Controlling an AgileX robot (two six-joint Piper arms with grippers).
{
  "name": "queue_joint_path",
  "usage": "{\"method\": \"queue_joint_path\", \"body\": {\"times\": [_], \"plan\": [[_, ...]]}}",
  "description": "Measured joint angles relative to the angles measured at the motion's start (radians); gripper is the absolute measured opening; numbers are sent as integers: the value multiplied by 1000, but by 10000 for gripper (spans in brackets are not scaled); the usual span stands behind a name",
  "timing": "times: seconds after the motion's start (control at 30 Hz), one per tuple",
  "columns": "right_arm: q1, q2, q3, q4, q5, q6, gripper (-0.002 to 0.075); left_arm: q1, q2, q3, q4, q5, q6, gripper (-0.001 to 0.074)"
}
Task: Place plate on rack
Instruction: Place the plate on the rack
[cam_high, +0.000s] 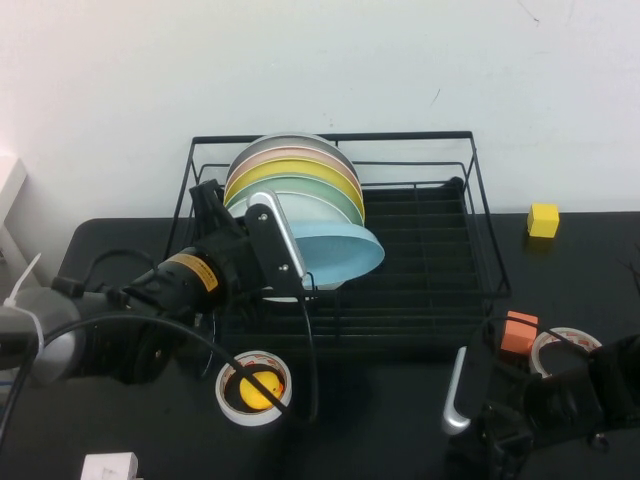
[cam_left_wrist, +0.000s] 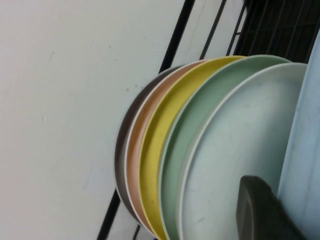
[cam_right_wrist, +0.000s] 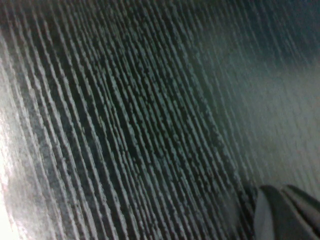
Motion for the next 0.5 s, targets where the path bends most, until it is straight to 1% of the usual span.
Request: {"method": "queue_joint_path", "body": {"times": [0.2,0.27,0.37,0.5], "plan": [[0,0,0,0,0,0,5,0,0,-13,-46,78,7,92],[0,0,0,0,0,0,5,0,2,-21,-61,87,2,109],[0,0,0,0,0,0,5,4,11,-42,-85,80,-47,205],[0,0,0,0,0,0,5,5,11,-48,-130,58,-82,409]]}}
